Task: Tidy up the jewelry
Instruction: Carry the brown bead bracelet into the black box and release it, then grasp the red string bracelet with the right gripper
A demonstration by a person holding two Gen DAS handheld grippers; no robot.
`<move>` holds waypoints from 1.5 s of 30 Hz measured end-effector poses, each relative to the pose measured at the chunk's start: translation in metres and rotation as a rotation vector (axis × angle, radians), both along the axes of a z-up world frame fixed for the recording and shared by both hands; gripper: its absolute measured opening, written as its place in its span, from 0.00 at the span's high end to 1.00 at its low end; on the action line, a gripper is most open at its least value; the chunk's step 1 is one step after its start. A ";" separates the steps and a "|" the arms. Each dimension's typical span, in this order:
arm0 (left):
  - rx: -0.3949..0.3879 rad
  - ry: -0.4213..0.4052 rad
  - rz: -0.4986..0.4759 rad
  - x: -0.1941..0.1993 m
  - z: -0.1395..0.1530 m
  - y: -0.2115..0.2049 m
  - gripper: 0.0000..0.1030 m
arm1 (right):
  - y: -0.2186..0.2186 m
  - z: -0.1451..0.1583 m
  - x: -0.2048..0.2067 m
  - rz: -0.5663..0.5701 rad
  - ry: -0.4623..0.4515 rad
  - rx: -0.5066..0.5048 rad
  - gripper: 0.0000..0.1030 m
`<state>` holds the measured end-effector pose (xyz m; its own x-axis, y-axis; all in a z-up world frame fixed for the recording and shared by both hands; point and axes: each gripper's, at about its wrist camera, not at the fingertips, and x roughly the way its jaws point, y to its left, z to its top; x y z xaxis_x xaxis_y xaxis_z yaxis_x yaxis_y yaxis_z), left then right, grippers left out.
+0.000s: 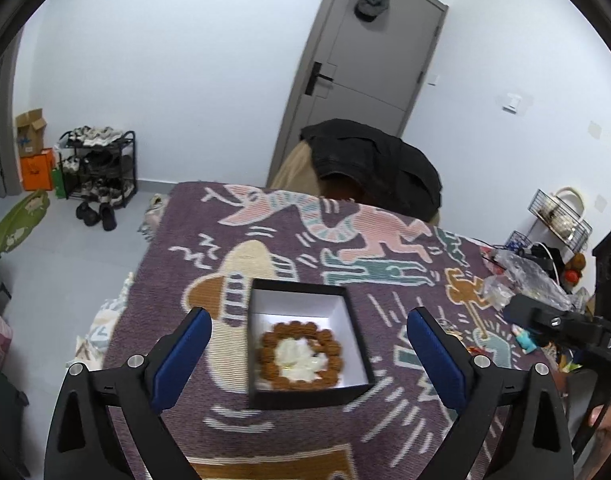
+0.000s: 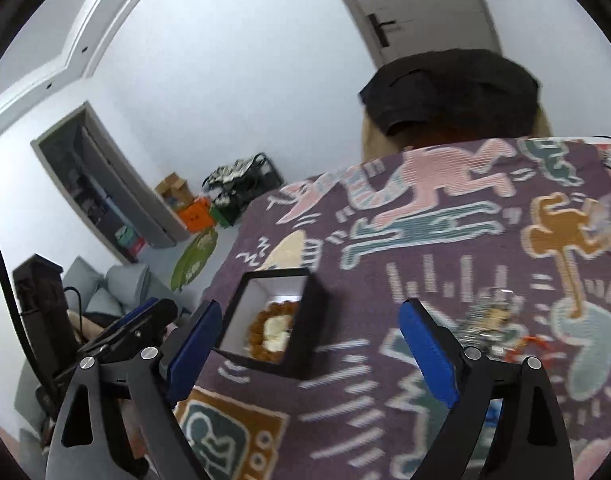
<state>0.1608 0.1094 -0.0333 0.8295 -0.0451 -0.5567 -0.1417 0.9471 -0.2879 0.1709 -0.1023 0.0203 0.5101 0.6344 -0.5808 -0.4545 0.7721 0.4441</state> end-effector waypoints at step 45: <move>0.027 0.192 -0.258 0.065 -0.049 -0.142 0.34 | -0.104 -0.116 0.035 -0.311 0.234 -0.208 0.48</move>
